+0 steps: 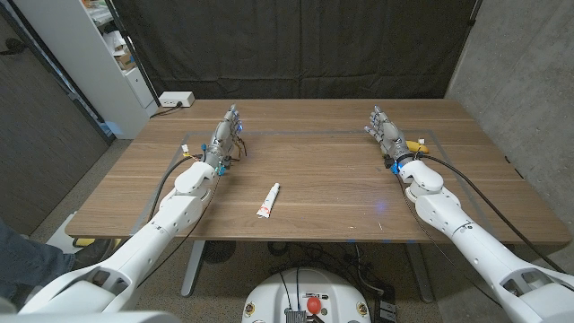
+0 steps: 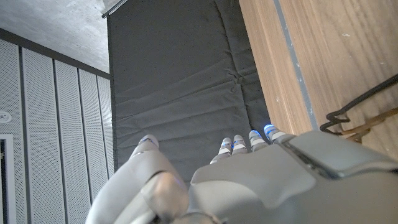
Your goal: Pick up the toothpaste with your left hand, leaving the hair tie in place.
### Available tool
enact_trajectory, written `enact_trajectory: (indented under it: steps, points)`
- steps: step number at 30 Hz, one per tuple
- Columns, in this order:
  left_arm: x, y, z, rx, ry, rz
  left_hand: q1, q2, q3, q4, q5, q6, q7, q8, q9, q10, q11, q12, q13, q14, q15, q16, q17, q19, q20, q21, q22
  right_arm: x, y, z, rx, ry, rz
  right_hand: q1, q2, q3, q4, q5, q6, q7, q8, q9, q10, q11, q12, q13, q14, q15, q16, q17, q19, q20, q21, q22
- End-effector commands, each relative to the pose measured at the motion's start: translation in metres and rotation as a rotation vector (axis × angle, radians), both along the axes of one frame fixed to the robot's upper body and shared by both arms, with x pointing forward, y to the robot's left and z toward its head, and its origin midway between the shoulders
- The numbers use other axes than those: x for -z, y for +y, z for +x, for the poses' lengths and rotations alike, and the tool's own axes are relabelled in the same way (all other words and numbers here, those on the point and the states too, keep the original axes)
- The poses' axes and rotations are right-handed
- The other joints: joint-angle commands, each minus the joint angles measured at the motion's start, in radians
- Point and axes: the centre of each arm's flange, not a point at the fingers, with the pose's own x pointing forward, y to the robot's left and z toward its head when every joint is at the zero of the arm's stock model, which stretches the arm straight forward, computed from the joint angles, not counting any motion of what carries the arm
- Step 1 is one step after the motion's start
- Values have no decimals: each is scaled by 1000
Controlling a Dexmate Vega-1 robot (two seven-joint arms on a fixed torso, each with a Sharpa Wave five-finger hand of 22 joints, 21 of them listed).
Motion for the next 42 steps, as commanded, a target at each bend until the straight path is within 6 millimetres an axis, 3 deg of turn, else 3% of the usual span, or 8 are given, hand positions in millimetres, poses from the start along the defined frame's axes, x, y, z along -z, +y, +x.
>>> enact_trajectory:
  steps: [1, 42]
  points:
    - [5, -1, 9, 10, 18, -5, 9, 2, 5, 0, 5, -6, -1, 7, 3, -30, -1, 7, 4, -50, 2, 7, 3, -79, 2, 9, 5, 3, 2, 2, 0, 13, 16, 9, 0, 5, 1, 5, 8, -2, 5, 3, -1, 10, 7, 5, -3, 7, 6, 1, 6, -1, 1, 6]
    - [12, 5, -24, -21, -33, 18, 20, 18, 8, -8, 1, 21, -7, 15, 3, 2, -6, 18, 4, -23, 0, 13, 5, -78, 22, 9, 7, 2, 7, 7, -17, 10, 13, 5, 5, 2, -1, 4, 11, -2, 6, 3, -1, 4, 8, 4, 0, 12, 10, -8, 12, 9, -18, 6]
